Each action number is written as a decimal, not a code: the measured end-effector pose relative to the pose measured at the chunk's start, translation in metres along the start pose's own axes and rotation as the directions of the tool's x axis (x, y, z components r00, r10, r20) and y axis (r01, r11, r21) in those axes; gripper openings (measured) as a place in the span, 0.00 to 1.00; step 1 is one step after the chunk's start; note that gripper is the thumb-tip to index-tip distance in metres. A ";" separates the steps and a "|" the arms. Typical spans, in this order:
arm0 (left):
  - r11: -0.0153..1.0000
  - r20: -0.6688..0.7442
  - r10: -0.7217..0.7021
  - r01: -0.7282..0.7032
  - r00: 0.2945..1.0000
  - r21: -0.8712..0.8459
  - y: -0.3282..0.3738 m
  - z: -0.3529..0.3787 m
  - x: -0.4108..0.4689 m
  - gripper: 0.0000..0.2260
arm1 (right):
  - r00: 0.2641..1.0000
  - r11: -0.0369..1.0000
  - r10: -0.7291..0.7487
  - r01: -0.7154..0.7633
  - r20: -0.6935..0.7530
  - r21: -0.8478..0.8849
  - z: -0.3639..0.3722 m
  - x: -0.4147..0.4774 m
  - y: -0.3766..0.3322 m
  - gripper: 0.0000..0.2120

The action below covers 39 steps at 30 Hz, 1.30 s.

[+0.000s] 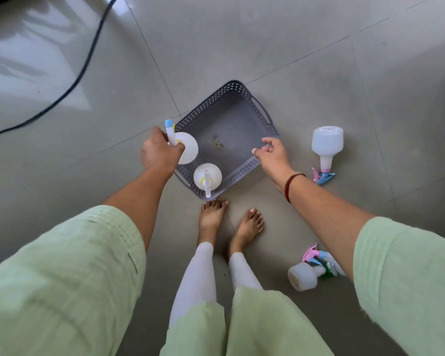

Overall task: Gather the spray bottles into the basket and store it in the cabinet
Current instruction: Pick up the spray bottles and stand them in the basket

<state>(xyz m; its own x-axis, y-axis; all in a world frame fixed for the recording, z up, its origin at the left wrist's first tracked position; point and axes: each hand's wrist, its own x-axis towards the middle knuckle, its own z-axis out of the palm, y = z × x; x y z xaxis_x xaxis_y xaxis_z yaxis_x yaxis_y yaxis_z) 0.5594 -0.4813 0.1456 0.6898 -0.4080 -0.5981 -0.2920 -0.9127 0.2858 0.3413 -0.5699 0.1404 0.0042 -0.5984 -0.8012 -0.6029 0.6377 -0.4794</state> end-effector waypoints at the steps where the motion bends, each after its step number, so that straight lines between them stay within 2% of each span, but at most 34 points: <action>1: 0.999 0.005 -0.030 0.031 1.000 -0.018 -0.006 0.005 0.002 0.18 | 1.000 1.000 0.005 -0.005 -0.011 -0.005 -0.002 0.002 0.008 0.19; 8: 0.994 -0.001 -0.111 0.111 0.994 -0.024 -0.021 0.042 0.007 0.22 | 0.997 0.987 0.044 -0.052 -0.058 -0.149 -0.016 0.014 0.048 0.19; 14: 0.986 -0.028 -0.169 0.168 0.985 -0.022 -0.026 0.056 0.009 0.22 | 0.993 0.984 0.112 -0.117 -0.038 -0.137 -0.007 0.015 0.062 0.21; 18: 0.979 -0.019 -0.203 0.202 0.979 -0.035 -0.025 0.060 0.008 0.23 | 0.996 0.974 0.089 -0.081 0.025 -0.211 -0.002 0.012 0.066 0.23; 23: 0.938 0.054 -0.321 0.326 0.945 -0.122 -0.023 0.057 -0.006 0.31 | 0.990 0.960 0.113 -0.088 0.082 -0.267 0.000 0.006 0.065 0.25; 27: 0.947 0.015 -0.321 0.321 0.947 -0.005 -0.026 0.044 -0.022 0.38 | 0.988 0.969 0.133 -0.112 0.081 -0.221 0.001 -0.003 0.063 0.26; 31: 0.967 -0.074 -0.181 0.191 0.981 0.171 -0.029 0.028 -0.040 0.32 | 0.988 0.978 0.130 -0.114 0.081 -0.172 -0.006 -0.014 0.062 0.26; 34: 0.978 -0.130 -0.059 0.084 0.990 0.192 -0.024 0.016 -0.052 0.27 | 0.988 0.984 0.138 -0.129 0.065 -0.126 -0.013 -0.026 0.065 0.26; 37: 0.959 -0.148 0.173 -0.133 0.974 0.249 -0.013 0.014 -0.065 0.22 | 0.988 0.987 0.145 -0.141 0.053 -0.077 -0.024 -0.038 0.072 0.26; 39: 0.910 -0.086 0.335 -0.298 0.938 0.290 0.000 0.022 -0.077 0.19 | 0.988 0.988 0.152 -0.150 0.037 -0.046 -0.035 -0.046 0.080 0.27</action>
<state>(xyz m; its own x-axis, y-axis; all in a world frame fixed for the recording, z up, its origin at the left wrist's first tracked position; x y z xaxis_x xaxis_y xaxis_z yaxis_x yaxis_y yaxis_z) 0.4913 -0.4502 0.1751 0.6066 -0.6863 -0.4013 -0.6629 -0.7153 0.2214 0.2649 -0.5081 0.1510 -0.0582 -0.4764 -0.8773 -0.6327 0.6974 -0.3367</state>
